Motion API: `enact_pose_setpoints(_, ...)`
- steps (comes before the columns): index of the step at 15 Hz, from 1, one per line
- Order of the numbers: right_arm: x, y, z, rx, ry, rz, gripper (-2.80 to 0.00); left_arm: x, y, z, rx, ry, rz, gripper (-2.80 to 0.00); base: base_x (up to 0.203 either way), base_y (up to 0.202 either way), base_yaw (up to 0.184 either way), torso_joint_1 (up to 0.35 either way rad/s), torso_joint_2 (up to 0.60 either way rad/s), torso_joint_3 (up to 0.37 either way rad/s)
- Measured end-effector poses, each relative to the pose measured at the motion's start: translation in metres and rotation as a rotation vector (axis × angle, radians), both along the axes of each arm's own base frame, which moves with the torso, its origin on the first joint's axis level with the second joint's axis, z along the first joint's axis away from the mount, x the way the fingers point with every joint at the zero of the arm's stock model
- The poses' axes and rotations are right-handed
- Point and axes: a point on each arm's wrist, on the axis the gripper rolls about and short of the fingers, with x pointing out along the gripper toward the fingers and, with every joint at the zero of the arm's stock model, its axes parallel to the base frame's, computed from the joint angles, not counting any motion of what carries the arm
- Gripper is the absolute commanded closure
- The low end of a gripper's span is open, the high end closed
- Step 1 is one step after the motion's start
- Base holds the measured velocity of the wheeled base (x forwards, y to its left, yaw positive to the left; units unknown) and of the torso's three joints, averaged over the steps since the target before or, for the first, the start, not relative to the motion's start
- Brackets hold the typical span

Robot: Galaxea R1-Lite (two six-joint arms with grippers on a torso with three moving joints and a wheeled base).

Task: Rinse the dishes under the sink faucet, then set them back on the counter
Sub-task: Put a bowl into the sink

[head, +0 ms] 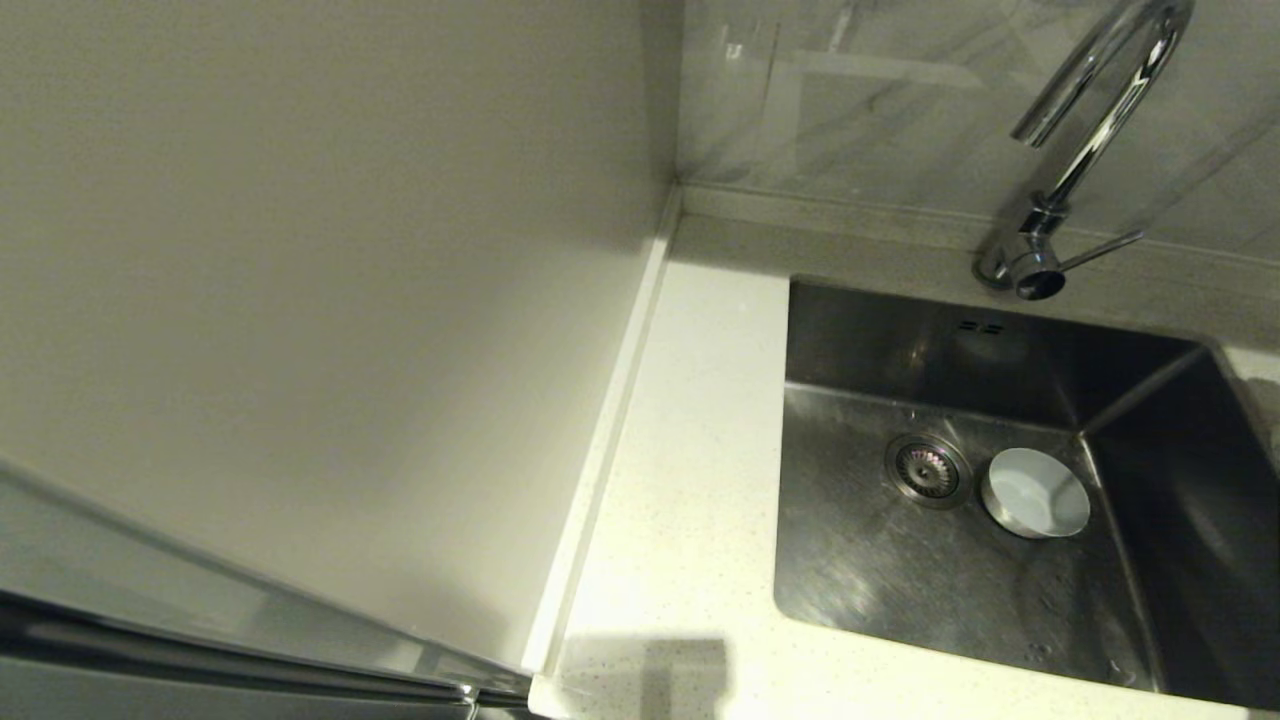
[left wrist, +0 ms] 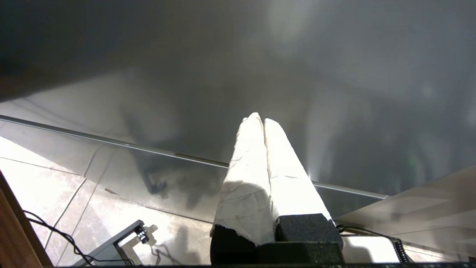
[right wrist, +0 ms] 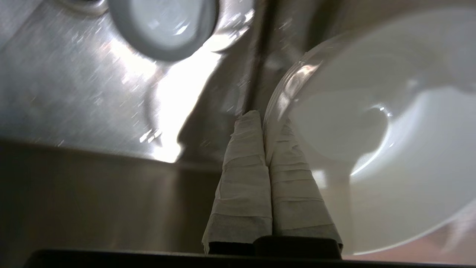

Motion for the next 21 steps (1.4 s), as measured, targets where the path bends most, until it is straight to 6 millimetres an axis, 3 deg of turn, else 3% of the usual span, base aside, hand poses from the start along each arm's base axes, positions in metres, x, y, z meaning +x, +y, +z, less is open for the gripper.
enact_pose_setpoints(3, -0.007, 0.030, -0.005, 0.035, 0.038, 0.056, 0.00, 0.000, 0.000, 0.000, 0.000, 0.000, 0.001, 0.00, 0.000, 0.000, 0.000, 0.000, 0.00, 0.000)
enact_pose_setpoints(12, -0.002, 0.155, 0.005, 0.029, 0.060, 0.397, 0.00, 0.000, 0.000, 0.000, 0.000, 0.000, 0.000, 0.00, 0.000, 0.000, 0.000, 0.000, 0.00, 0.000)
enact_pose_setpoints(16, 0.018, 0.191, -0.018, -0.011, 0.062, 0.506, 0.00, 0.000, 0.000, 0.000, 0.000, 0.000, 0.000, 0.00, 0.000, 0.000, 0.000, 0.000, 0.00, 0.000)
enact_pose_setpoints(21, 0.062, 0.221, -0.063, -0.244, -0.103, 0.485, 0.00, 0.000, 0.000, 0.000, 0.000, 0.000, 0.000, 0.00, 0.000, 0.000, 0.000, 0.000, 0.00, 0.000)
